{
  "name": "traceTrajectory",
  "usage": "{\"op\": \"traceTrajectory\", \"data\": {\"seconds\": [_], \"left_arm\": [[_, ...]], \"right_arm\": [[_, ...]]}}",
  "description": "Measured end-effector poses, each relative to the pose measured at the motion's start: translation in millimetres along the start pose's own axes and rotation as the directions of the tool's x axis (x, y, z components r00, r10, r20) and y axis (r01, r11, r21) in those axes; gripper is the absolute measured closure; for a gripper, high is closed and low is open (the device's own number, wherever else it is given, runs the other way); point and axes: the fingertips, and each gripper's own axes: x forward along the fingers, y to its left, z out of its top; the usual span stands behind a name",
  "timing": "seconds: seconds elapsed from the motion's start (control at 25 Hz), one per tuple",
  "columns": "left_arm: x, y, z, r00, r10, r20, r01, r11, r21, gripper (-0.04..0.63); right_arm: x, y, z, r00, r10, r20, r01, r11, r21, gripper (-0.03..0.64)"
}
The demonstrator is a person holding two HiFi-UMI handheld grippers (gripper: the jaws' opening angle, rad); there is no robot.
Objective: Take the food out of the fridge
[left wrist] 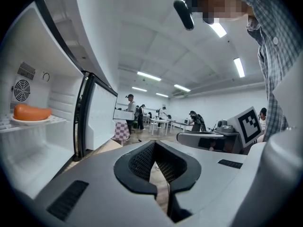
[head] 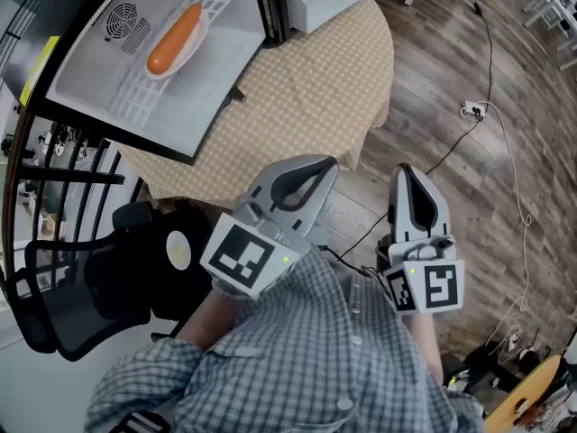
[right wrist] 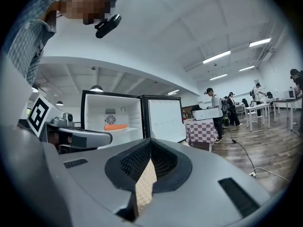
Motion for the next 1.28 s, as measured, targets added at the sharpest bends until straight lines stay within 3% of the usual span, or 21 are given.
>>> {"op": "traceTrajectory", "data": {"seconds": [0.36, 0.88, 1.0, 1.28], "left_arm": [[31, 54, 7, 0.999, 0.044, 0.013, -0.044, 0.999, -0.003, 0.591], [13, 96, 9, 0.981, 0.193, 0.033, -0.192, 0.981, -0.029, 0.591], [5, 109, 9, 0.966, 0.254, 0.04, -0.253, 0.967, -0.032, 0.59], [-15, 150, 9, 0.901, 0.431, 0.044, -0.427, 0.901, -0.081, 0.591]], "right_arm": [[59, -20, 8, 1.0, 0.018, 0.005, -0.018, 1.0, -0.016, 0.606], [108, 5, 8, 0.986, 0.167, -0.021, -0.168, 0.986, -0.02, 0.606], [123, 15, 6, 0.975, 0.22, -0.03, -0.221, 0.975, -0.024, 0.606], [157, 35, 15, 0.933, 0.36, -0.012, -0.36, 0.931, -0.061, 0.606]]}}
